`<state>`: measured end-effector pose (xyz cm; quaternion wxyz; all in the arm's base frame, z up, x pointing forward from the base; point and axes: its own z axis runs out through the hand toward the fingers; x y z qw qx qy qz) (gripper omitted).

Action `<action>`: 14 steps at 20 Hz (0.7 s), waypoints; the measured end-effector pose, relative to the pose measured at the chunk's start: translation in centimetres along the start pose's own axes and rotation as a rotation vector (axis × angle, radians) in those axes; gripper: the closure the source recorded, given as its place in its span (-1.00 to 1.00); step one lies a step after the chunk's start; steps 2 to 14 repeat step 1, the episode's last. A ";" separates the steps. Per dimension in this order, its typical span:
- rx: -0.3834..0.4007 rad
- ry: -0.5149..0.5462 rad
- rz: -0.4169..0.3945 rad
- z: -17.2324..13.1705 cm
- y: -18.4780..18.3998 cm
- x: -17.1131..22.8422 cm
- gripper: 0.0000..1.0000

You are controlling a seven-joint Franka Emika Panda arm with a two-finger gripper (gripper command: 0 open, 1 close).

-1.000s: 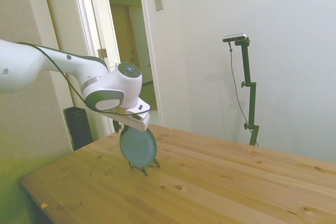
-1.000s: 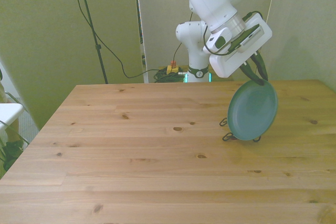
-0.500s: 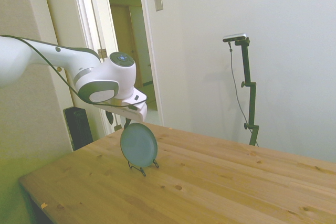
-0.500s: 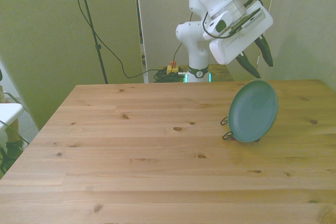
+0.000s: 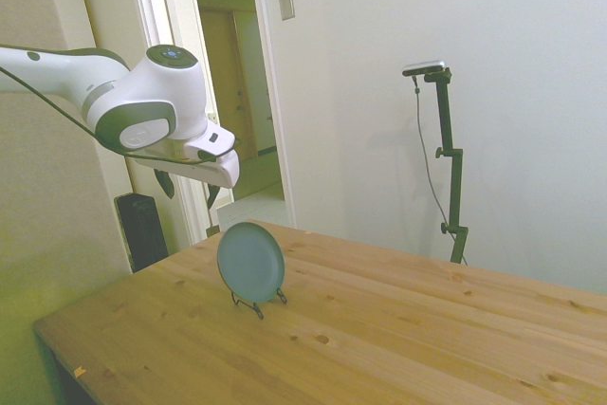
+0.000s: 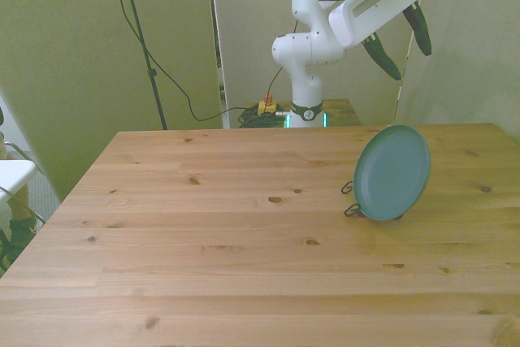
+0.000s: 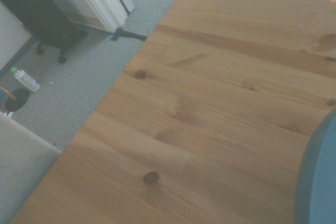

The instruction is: Load the plate

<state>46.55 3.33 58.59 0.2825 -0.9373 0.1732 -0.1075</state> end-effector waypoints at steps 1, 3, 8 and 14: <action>-0.024 0.002 0.005 0.2 0.0 0.0 -1.00; -0.024 0.002 0.005 0.2 0.0 0.0 -1.00; -0.024 0.002 0.005 0.2 0.0 0.0 -1.00; -0.024 0.002 0.005 0.2 0.0 0.0 -1.00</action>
